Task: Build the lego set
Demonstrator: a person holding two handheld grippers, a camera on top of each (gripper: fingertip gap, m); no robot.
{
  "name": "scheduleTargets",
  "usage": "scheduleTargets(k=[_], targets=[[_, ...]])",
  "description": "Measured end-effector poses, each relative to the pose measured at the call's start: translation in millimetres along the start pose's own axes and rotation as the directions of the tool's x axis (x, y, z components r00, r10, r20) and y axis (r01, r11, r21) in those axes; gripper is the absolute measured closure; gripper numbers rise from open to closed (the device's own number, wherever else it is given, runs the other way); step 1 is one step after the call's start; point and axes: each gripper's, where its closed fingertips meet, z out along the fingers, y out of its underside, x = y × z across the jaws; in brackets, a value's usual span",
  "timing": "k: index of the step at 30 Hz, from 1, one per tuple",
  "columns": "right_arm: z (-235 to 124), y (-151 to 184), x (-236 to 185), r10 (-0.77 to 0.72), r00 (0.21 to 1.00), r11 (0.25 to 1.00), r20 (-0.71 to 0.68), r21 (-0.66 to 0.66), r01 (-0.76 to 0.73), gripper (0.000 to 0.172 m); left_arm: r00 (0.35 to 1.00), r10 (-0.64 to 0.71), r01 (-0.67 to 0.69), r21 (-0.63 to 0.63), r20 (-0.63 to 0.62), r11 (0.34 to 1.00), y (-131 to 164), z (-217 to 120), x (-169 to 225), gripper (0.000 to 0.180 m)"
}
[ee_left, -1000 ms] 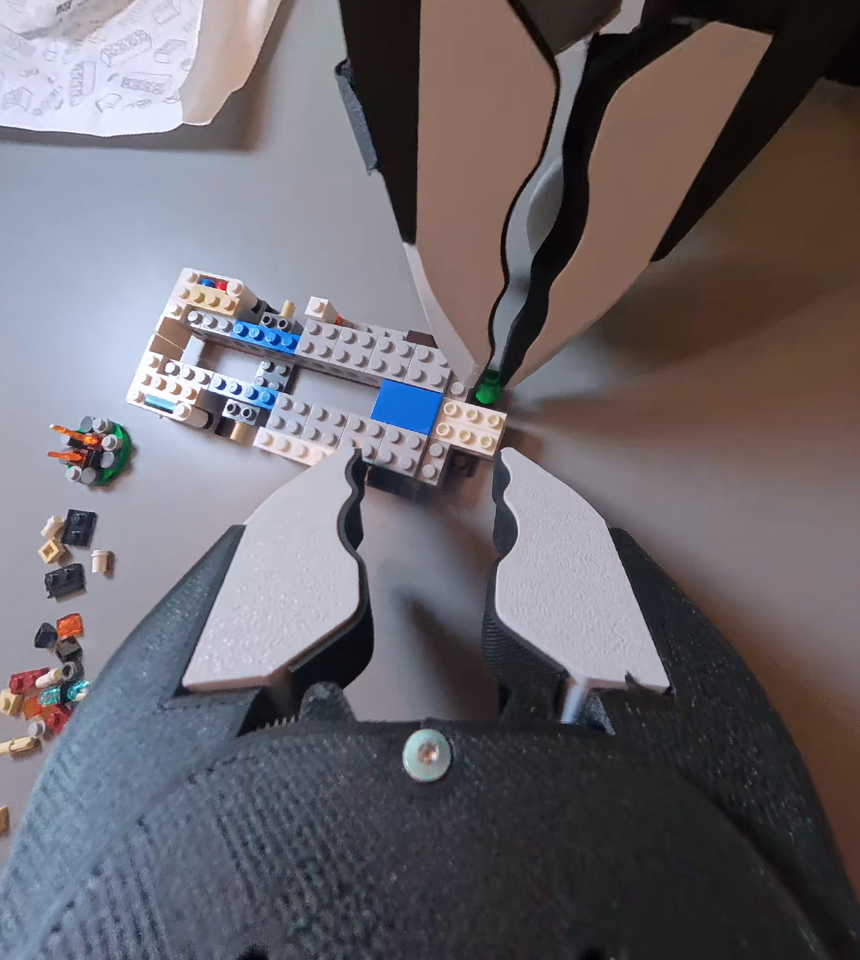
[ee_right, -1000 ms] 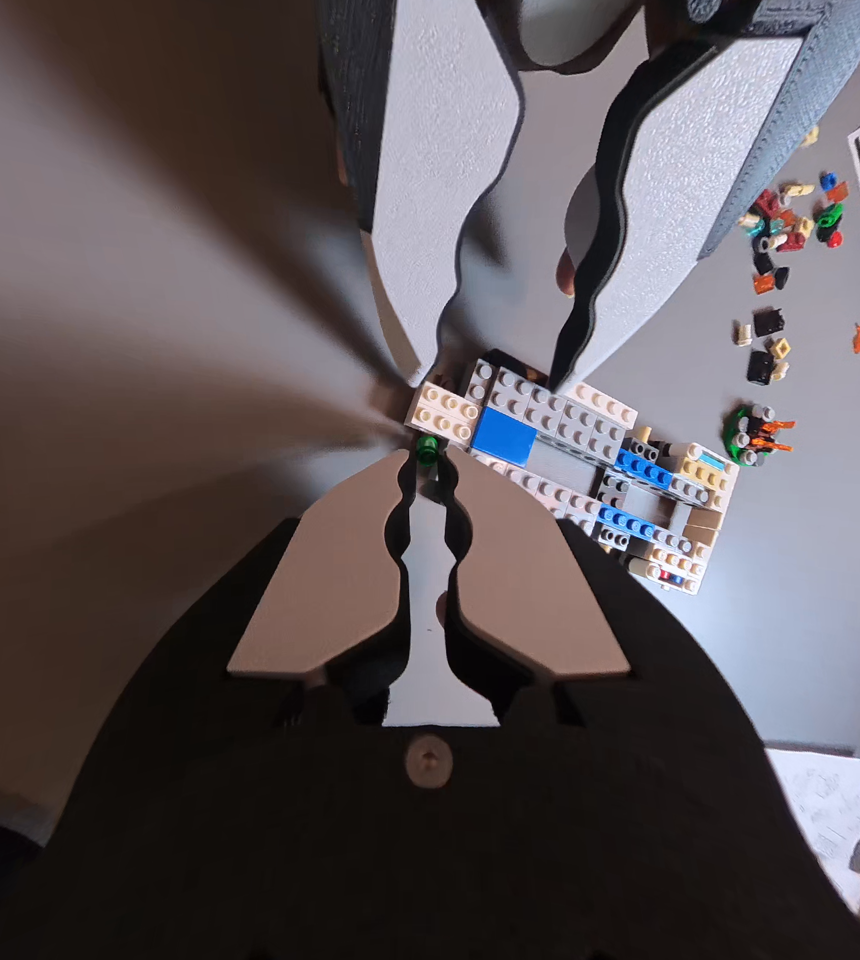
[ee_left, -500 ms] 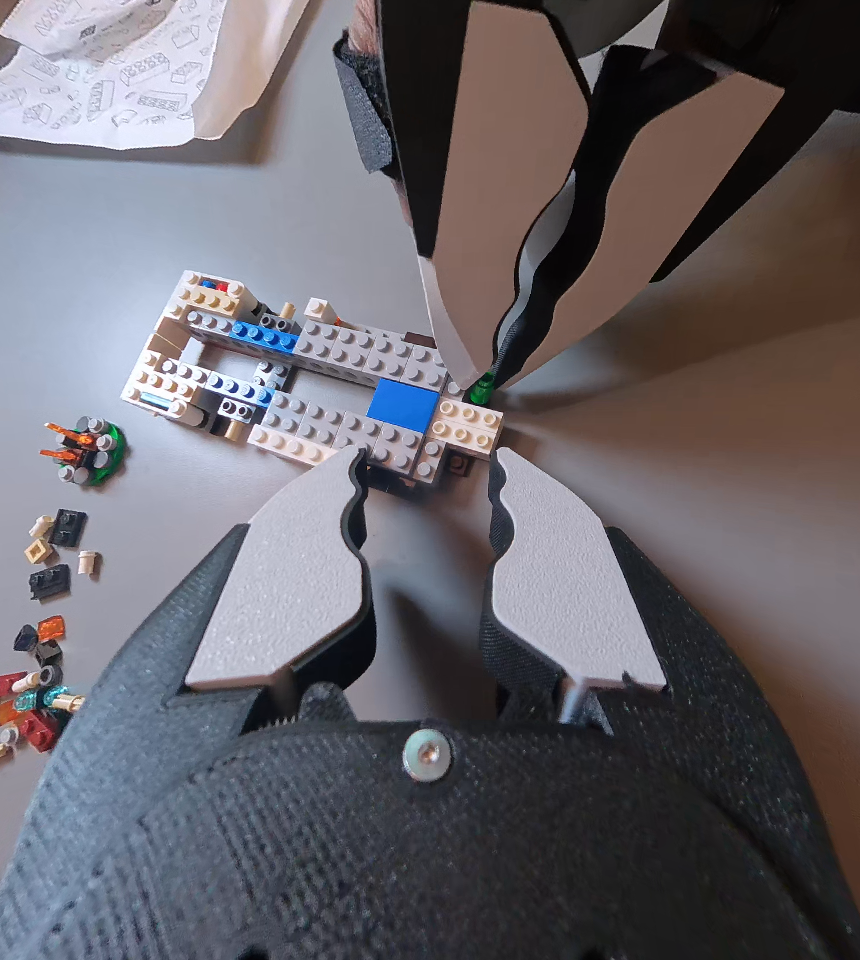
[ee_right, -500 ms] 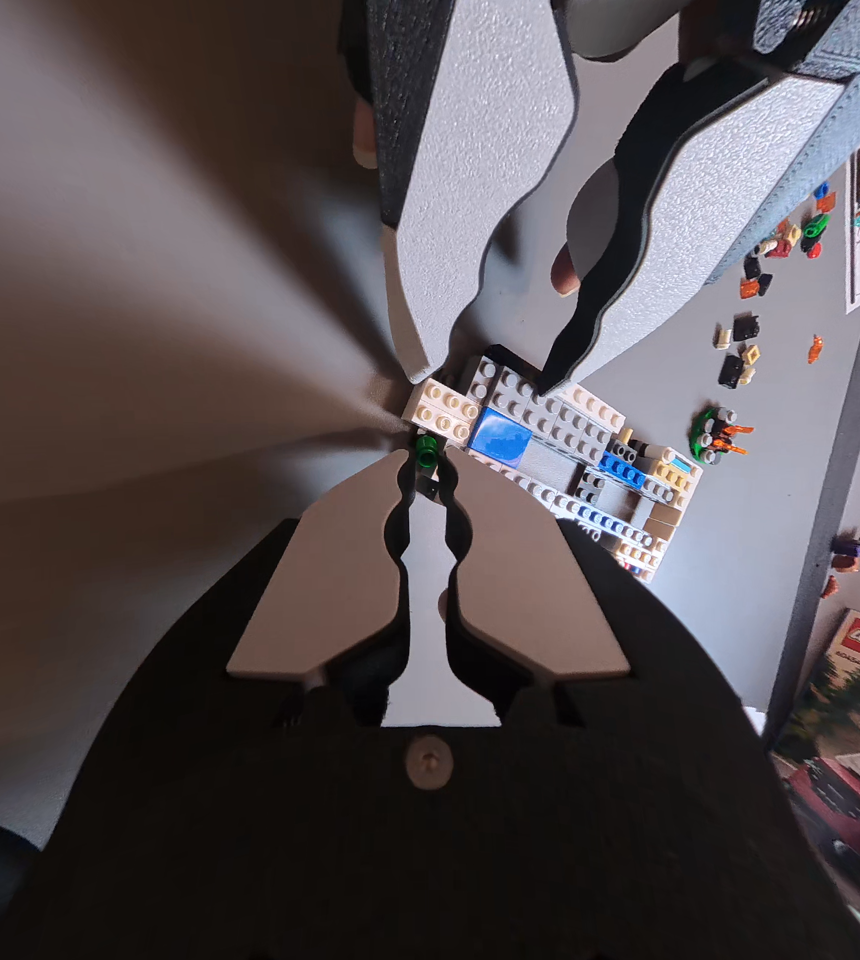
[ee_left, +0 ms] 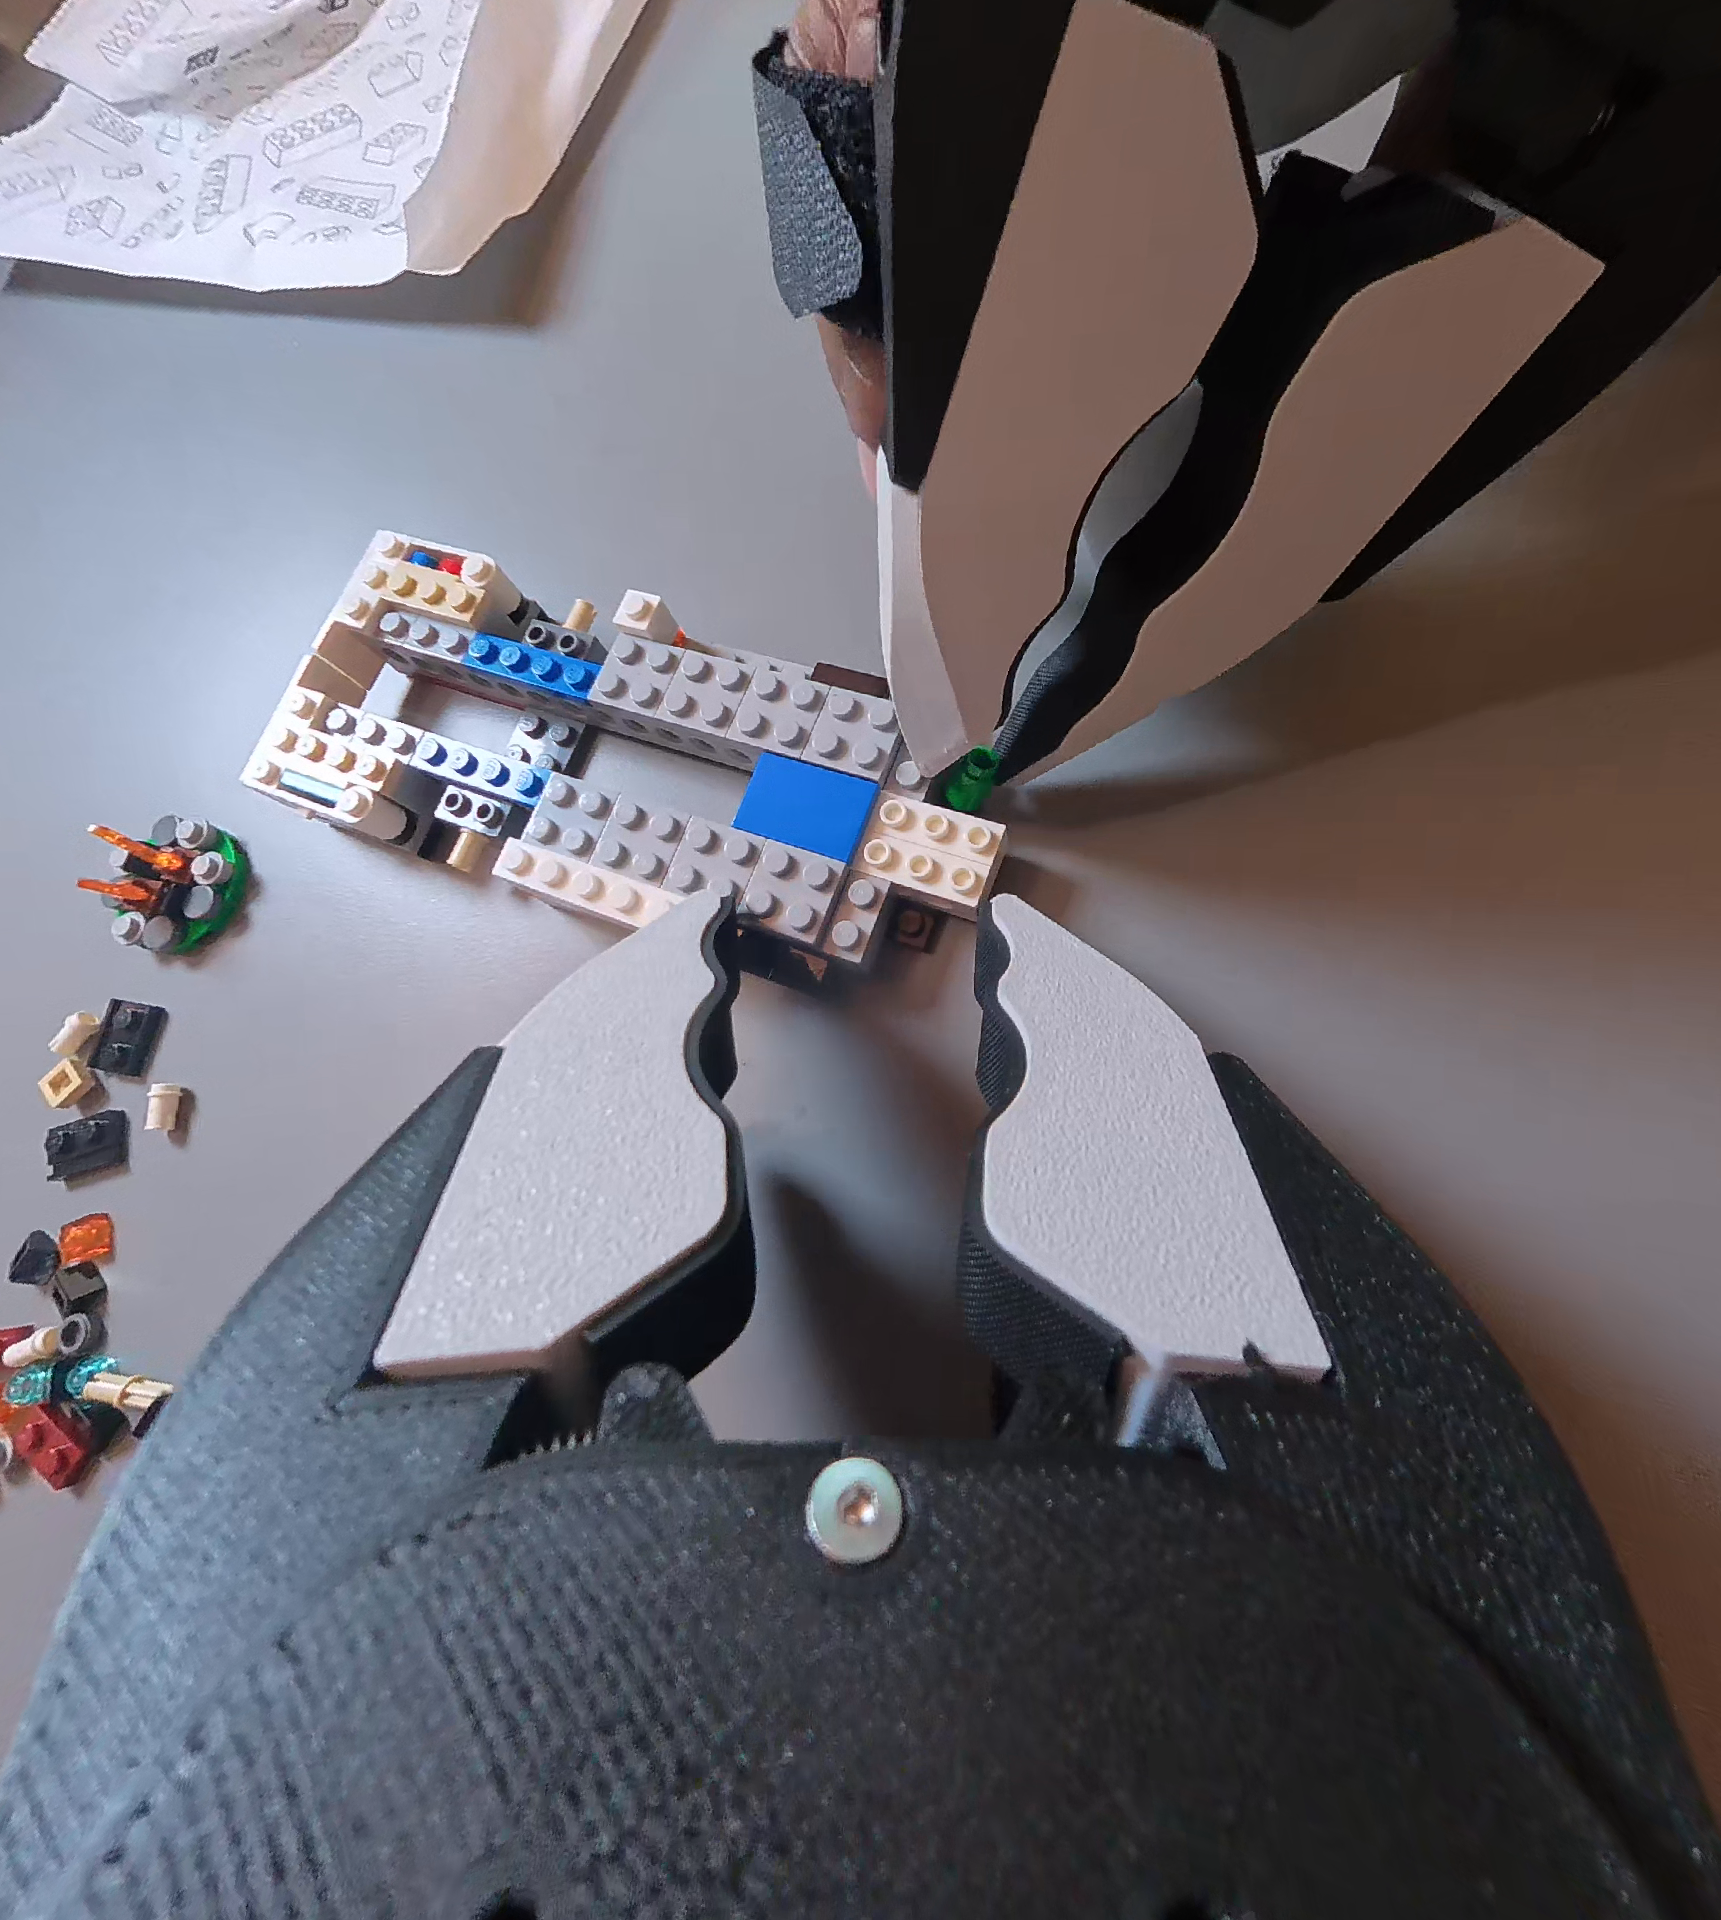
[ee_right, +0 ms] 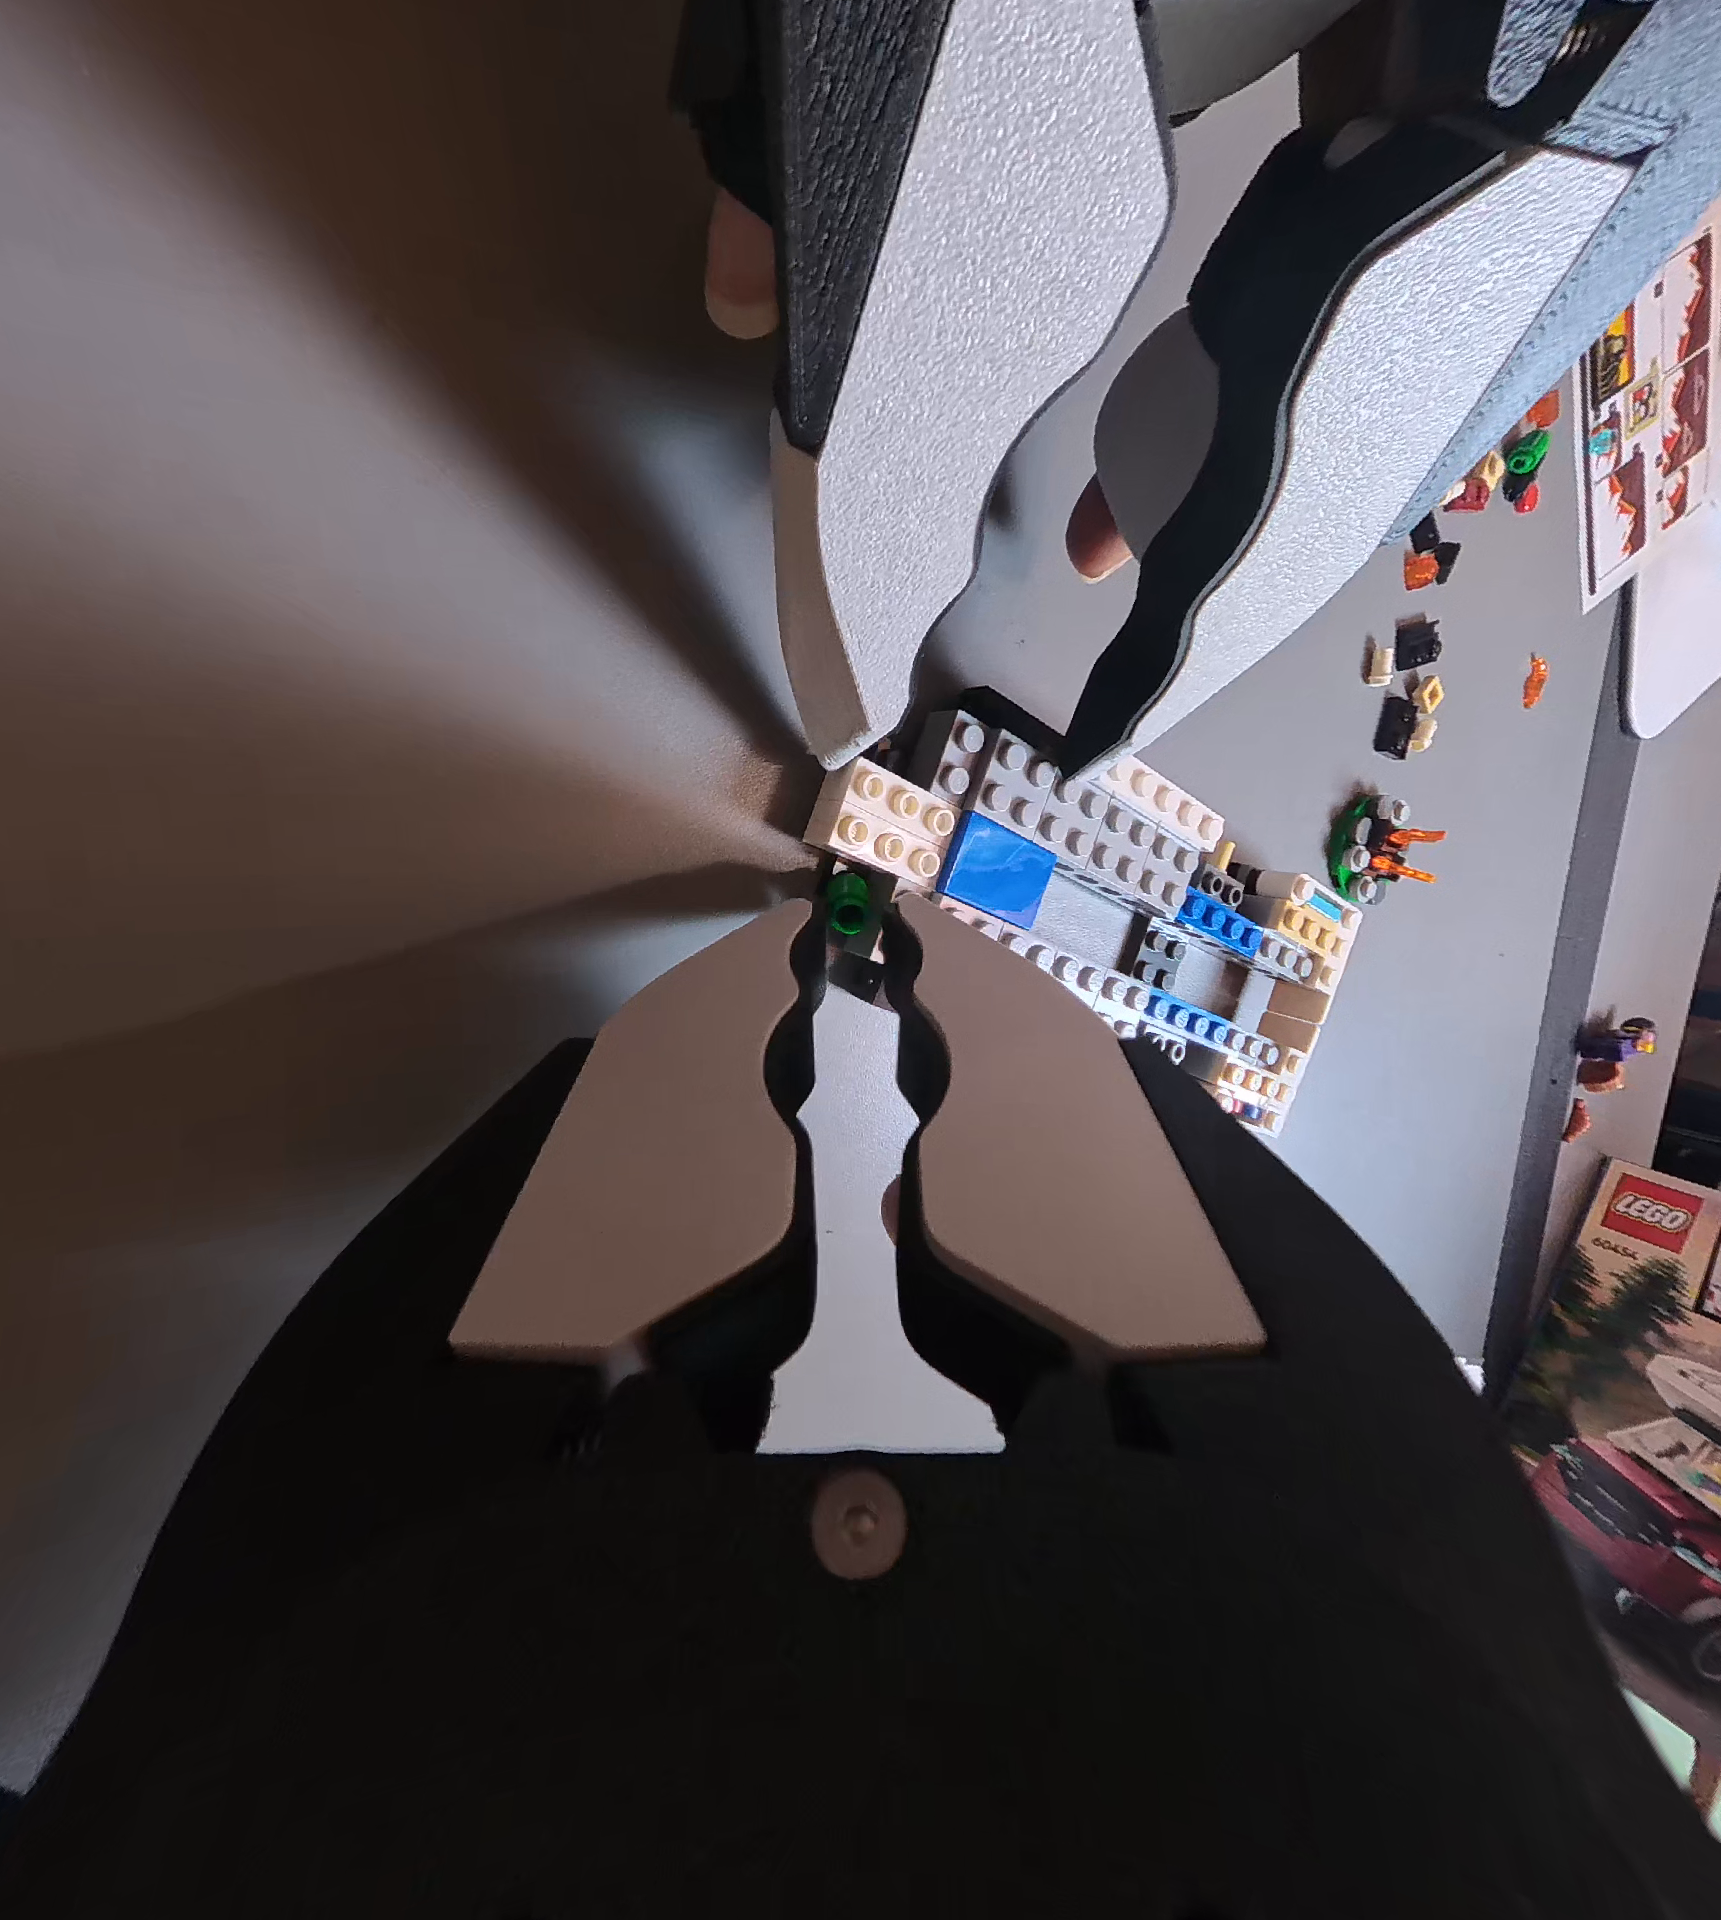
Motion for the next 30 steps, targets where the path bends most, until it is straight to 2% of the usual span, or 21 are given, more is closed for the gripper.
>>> scheduleTargets(k=[18, 30], targets=[[-1.8, -5.9, 6.1, -0.043, 0.996, 0.998, -0.081, 0.045, 0.046, 0.157, 1.000, -0.014, 0.014, 0.005, 0.002, 1.000, 0.6, -0.8, 0.2, 0.137], [0.8, -7.5, 4.9, -0.068, 0.996, 0.994, -0.063, 0.079, 0.073, 0.161, 1.000, -0.019, 0.019, 0.013, 0.000, 1.000, 0.9, -1.1, 0.4, 0.137]])
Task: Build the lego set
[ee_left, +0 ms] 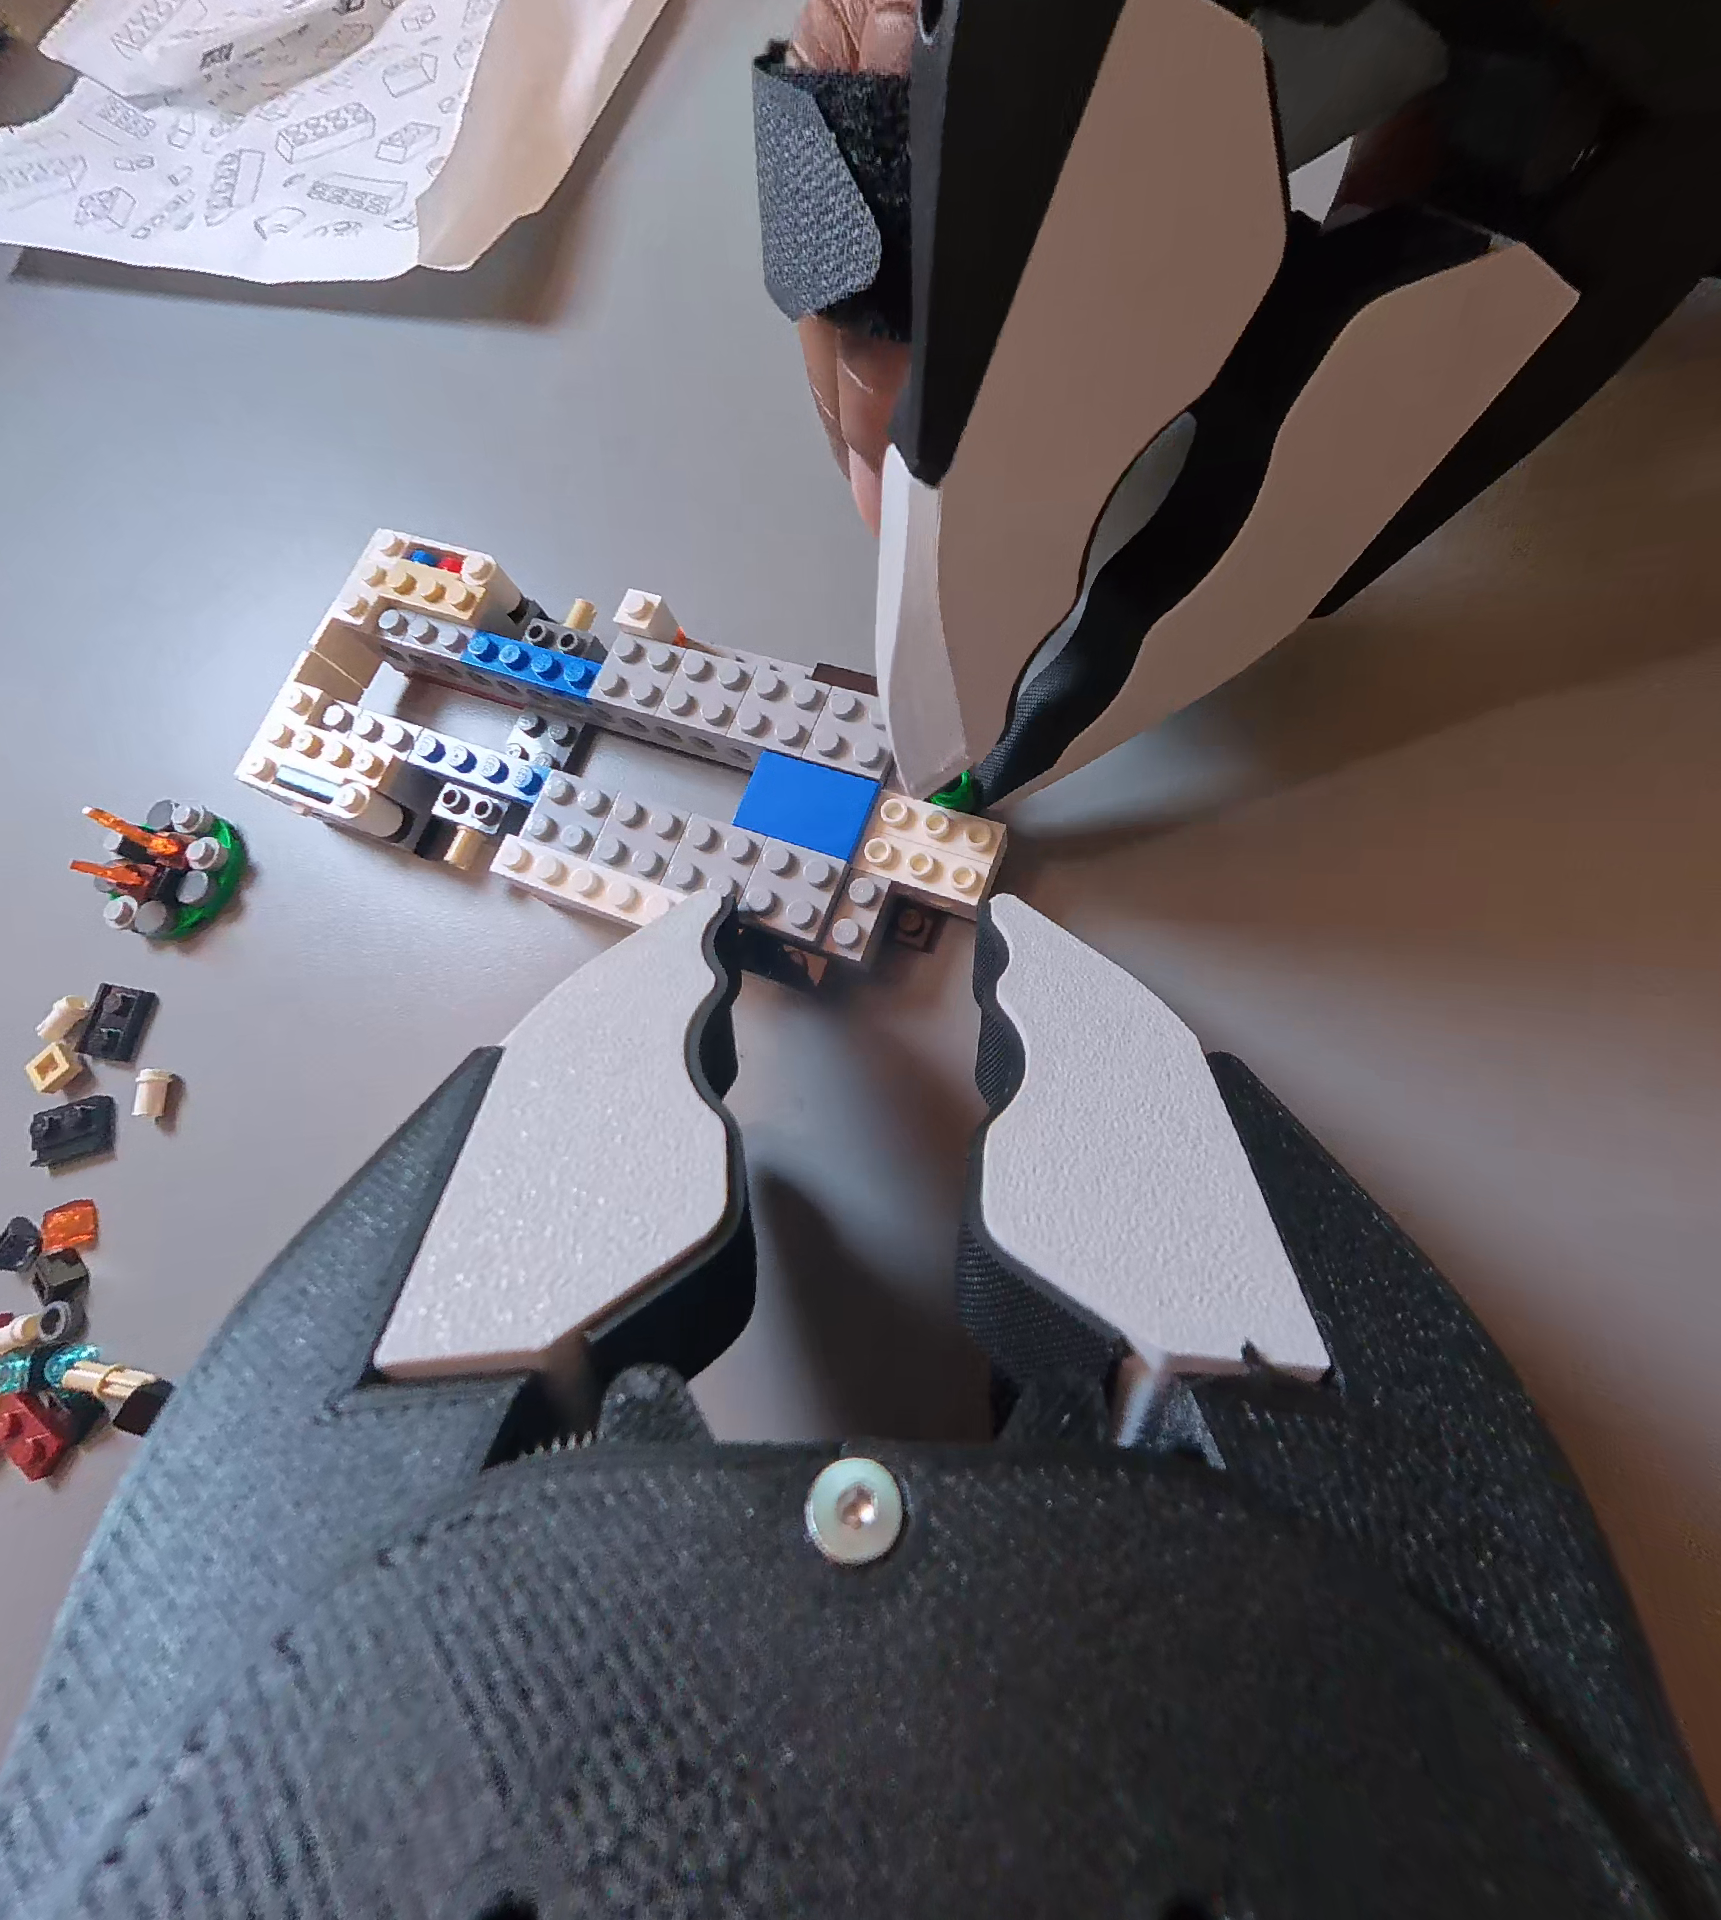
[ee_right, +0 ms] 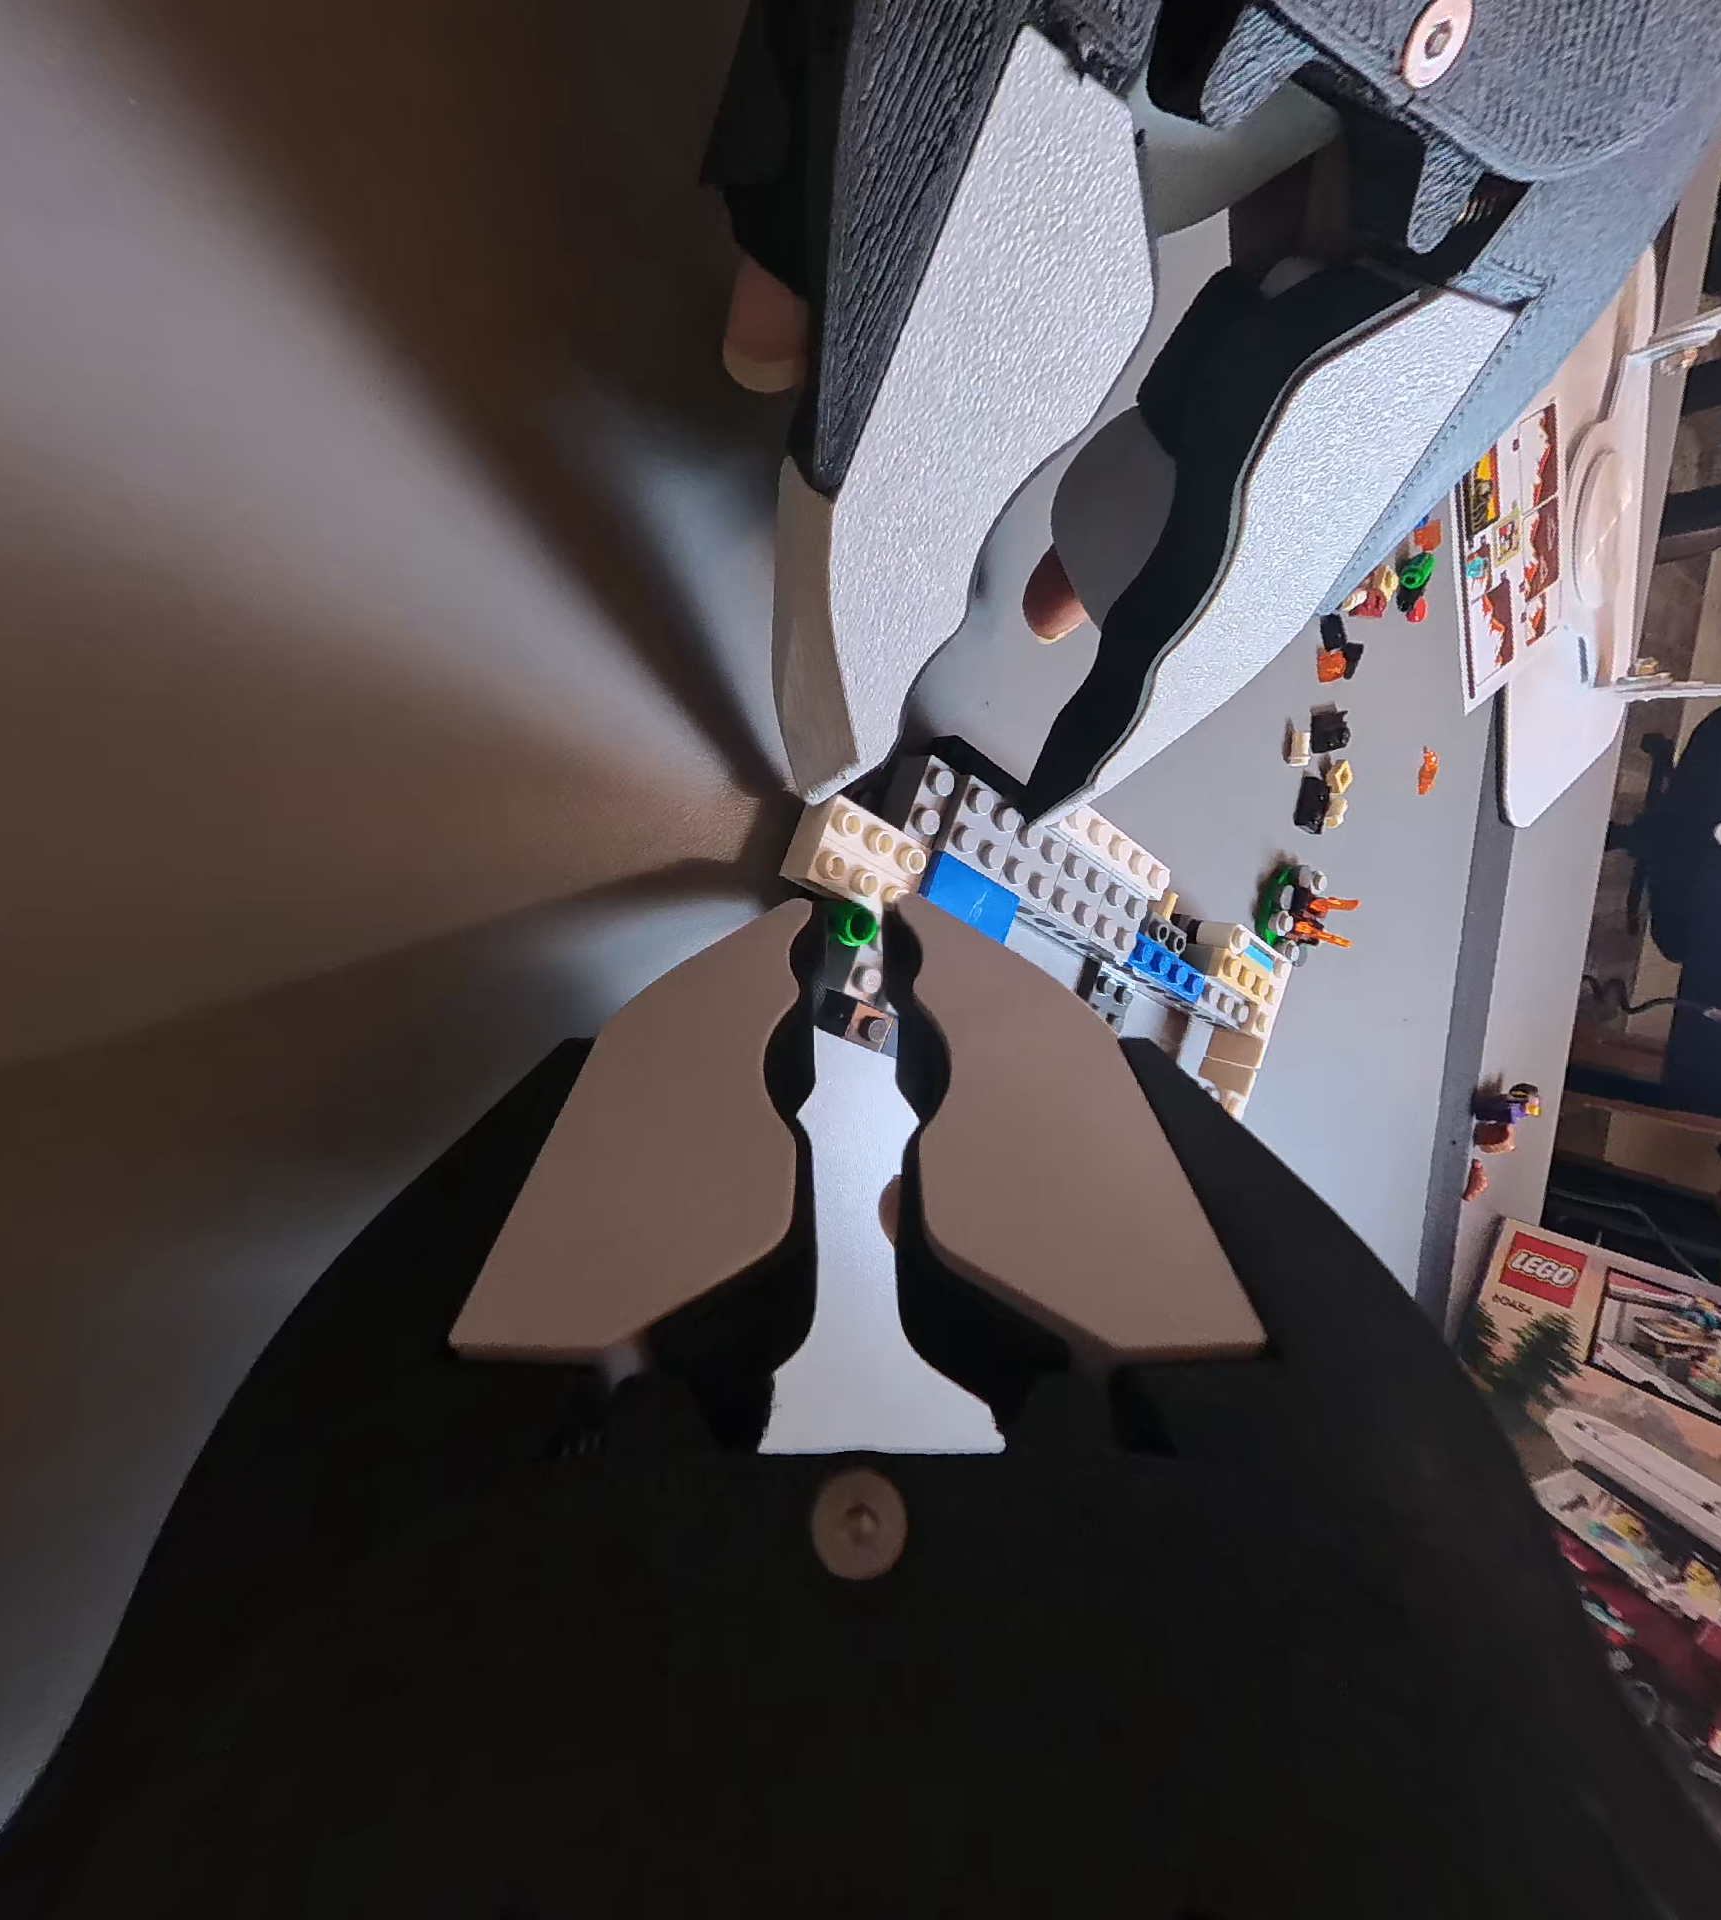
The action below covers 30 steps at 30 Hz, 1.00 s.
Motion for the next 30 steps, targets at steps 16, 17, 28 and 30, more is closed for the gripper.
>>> scheduleTargets(k=[16, 17, 28, 30], targets=[[0.5, 0.1, -0.4, 0.051, 0.998, 0.995, -0.043, 0.085, -0.047, 0.163, 1.000, -0.005, 0.005, 0.005, 0.000, 1.000, 0.0, 0.1, -0.4, 0.137], [0.7, 0.1, -0.8, 0.073, 0.997, 0.992, -0.033, 0.101, -0.070, 0.163, 1.000, -0.007, 0.007, 0.005, 0.000, 1.000, 0.1, 0.1, -0.5, 0.138], [1.1, -0.3, 0.0, 0.122, 0.992, 0.973, 0.023, 0.193, -0.124, 0.162, 1.000, -0.020, 0.020, 0.008, 0.003, 1.000, 0.3, -0.1, -1.0, 0.139], [0.9, -0.1, 0.6, 0.097, 0.995, 0.978, 0.004, 0.184, -0.096, 0.162, 1.000, -0.020, 0.020, 0.007, 0.003, 1.000, 0.2, -0.1, -1.1, 0.139]])
